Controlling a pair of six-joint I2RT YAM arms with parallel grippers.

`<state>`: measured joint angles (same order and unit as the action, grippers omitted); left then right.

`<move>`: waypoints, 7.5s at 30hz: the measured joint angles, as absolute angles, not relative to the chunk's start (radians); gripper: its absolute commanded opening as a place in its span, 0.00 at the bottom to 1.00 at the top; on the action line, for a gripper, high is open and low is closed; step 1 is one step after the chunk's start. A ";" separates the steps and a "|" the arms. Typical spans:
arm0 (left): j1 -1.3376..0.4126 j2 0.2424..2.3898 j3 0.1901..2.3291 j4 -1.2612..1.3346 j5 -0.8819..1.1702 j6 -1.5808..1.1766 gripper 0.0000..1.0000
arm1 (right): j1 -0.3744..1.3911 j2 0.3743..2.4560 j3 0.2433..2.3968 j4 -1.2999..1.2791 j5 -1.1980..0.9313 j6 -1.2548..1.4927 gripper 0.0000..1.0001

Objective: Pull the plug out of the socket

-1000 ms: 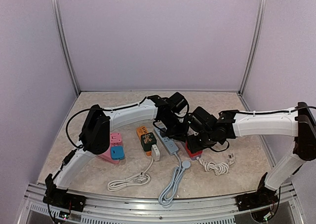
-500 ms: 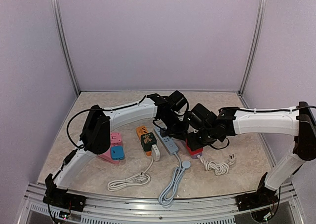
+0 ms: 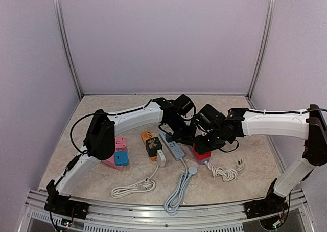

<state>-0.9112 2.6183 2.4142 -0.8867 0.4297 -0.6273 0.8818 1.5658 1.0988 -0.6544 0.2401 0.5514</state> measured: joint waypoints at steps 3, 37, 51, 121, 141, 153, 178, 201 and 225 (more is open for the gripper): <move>-0.911 2.621 2.414 -0.881 0.430 -0.628 0.07 | 0.870 1.568 1.099 -0.654 0.216 0.551 0.13; -0.916 2.660 2.472 -0.899 0.423 -0.632 0.07 | 0.843 1.532 1.032 -0.594 0.184 0.539 0.13; -0.917 2.664 2.480 -0.937 0.424 -0.631 0.07 | 1.012 1.640 1.135 -0.692 0.421 0.571 0.13; -0.743 1.890 1.687 -0.897 0.171 -0.561 0.19 | 0.242 1.895 1.220 0.042 -0.324 0.567 0.19; -0.730 1.854 1.634 -0.848 0.195 -0.582 0.19 | 0.179 2.020 1.269 0.084 -0.452 0.633 0.65; -0.730 1.887 1.671 -0.837 0.202 -0.587 0.19 | 0.178 2.020 1.328 -0.050 -0.332 0.534 0.87; -0.687 1.925 1.700 -0.835 0.206 -0.586 0.19 | 0.388 1.801 1.416 -0.348 0.085 0.346 0.76; -0.595 1.934 1.618 -0.756 0.290 -0.587 0.19 | 0.826 2.060 1.676 -0.527 0.156 0.387 0.56; -0.589 1.937 1.573 -0.717 0.311 -0.607 0.19 | 0.874 2.149 1.703 -0.583 0.146 0.409 0.32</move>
